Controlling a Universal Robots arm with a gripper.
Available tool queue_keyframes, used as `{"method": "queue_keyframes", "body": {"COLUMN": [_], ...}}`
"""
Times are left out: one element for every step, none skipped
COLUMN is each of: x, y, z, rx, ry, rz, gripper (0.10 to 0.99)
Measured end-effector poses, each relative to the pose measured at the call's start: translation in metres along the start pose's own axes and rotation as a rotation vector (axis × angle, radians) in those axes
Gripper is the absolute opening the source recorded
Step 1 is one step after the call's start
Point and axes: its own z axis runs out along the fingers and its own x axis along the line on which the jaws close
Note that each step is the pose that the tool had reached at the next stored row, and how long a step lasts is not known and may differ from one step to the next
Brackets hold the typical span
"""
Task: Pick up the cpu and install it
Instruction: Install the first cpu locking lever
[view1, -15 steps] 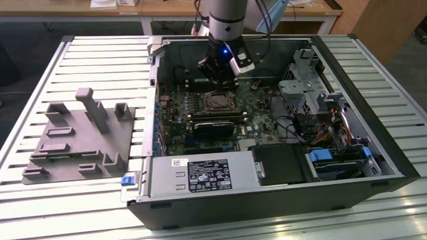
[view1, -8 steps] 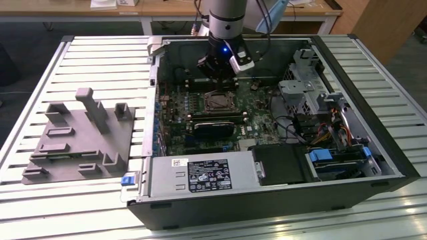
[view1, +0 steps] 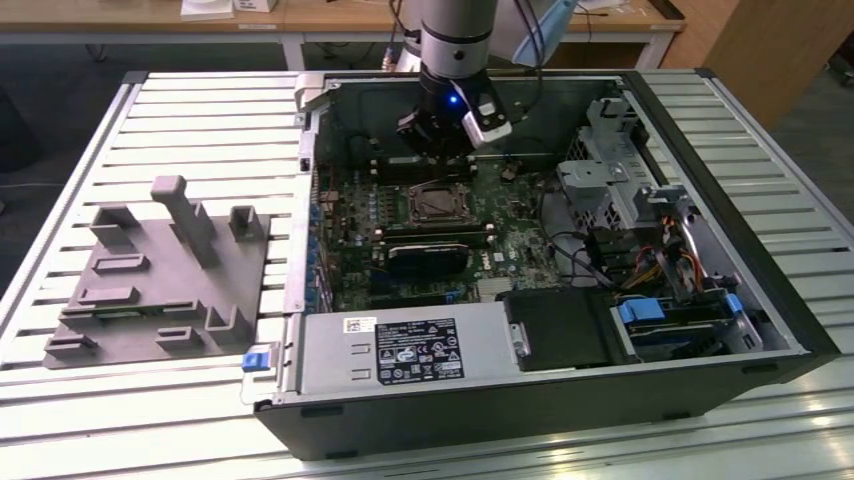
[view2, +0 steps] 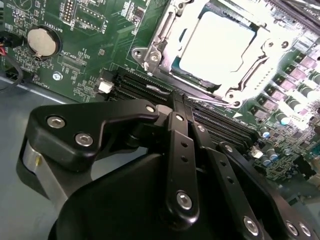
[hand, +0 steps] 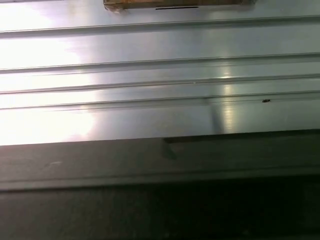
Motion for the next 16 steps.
{"method": "queue_keyframes", "body": {"x": [-0.0002,-0.0005,-0.0009,-0.0014,-0.0018,-0.0021,-0.0025,-0.0029,-0.0035,-0.0041,-0.0049,-0.0056,-0.0064,-0.0074,-0.008,-0.0084], "y": [0.0,0.0,0.0001,0.0,-0.0002,-0.0006,-0.0013,-0.002,-0.0027,-0.0032,-0.0035,-0.0036,-0.0036,-0.0035,-0.0035,-0.0035], "z": [0.0001,0.0001,0.0002,0.0003,0.0003,0.0003,0.0003,0.0002,0.0002,0.0003,0.0005,0.0006,0.0007,0.0007,0.0009,0.0012], "rx": [-0.001,-0.002,-0.002,-0.002,-0.002,-0.002,-0.003,-0.003,-0.003,-0.003,-0.003,-0.003,-0.003,-0.003,-0.003,-0.004], "ry": [-0.0006,-0.0017,-0.0028,-0.0033,-0.0036,-0.0037,-0.0037,-0.0036,-0.0037,-0.0037,-0.0038,-0.0038,-0.0036,-0.0035,-0.0036,-0.0037], "rz": [-0.002,-0.003,-0.004,-0.005,-0.005,-0.005,-0.005,-0.005,-0.005,-0.005,-0.005,-0.005,-0.005,-0.005,-0.005,-0.005], "gripper": [0.106,0.106,0.106,0.106,0.106,0.106,0.106,0.106,0.106,0.106,0.106,0.106,0.106,0.106,0.106,0.106]}}
